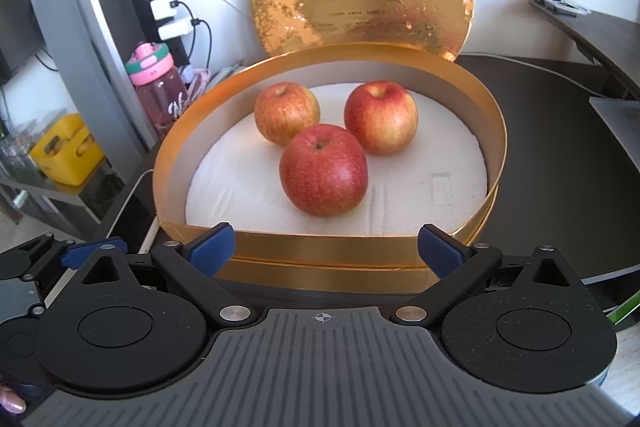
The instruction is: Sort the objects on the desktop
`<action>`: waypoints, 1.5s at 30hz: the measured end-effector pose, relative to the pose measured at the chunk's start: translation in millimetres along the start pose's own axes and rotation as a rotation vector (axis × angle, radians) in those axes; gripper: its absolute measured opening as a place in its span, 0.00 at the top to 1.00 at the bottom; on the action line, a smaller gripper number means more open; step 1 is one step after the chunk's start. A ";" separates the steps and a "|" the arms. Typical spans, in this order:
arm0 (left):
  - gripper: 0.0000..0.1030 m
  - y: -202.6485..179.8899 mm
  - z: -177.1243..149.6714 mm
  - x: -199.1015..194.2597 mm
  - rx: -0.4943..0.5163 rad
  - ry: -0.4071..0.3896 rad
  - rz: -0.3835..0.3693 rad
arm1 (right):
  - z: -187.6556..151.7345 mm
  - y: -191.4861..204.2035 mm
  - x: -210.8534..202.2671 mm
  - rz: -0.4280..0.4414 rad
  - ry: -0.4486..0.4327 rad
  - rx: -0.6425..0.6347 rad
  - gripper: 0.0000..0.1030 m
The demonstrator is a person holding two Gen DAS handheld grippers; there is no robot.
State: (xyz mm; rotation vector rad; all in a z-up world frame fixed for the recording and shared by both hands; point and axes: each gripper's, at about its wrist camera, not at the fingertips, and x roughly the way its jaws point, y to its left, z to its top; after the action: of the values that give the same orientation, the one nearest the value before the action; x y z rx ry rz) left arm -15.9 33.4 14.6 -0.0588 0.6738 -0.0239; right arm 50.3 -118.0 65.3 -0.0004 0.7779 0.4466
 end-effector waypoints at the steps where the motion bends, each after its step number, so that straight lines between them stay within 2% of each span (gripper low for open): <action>1: 0.00 1.2 -0.4 -0.1 -0.003 0.001 0.000 | 0.2 1.4 0.5 0.000 0.002 -0.002 0.02; 25: 0.00 19.8 -5.5 -2.1 -0.051 0.001 0.007 | 2.3 20.2 1.1 0.003 0.004 -0.030 0.02; 37: 0.00 19.8 -1.7 -0.4 -0.067 0.023 0.047 | 0.9 9.5 -3.7 0.010 -0.014 -0.015 0.02; 45: 0.00 7.6 0.8 0.8 -0.037 0.017 0.026 | 8.0 -11.4 -7.7 0.012 -0.063 0.014 0.02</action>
State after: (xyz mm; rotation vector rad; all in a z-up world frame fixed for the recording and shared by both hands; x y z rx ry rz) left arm -14.7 40.9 14.3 -0.0855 0.6920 0.0135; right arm 55.3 -130.0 74.5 0.0315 0.7189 0.4508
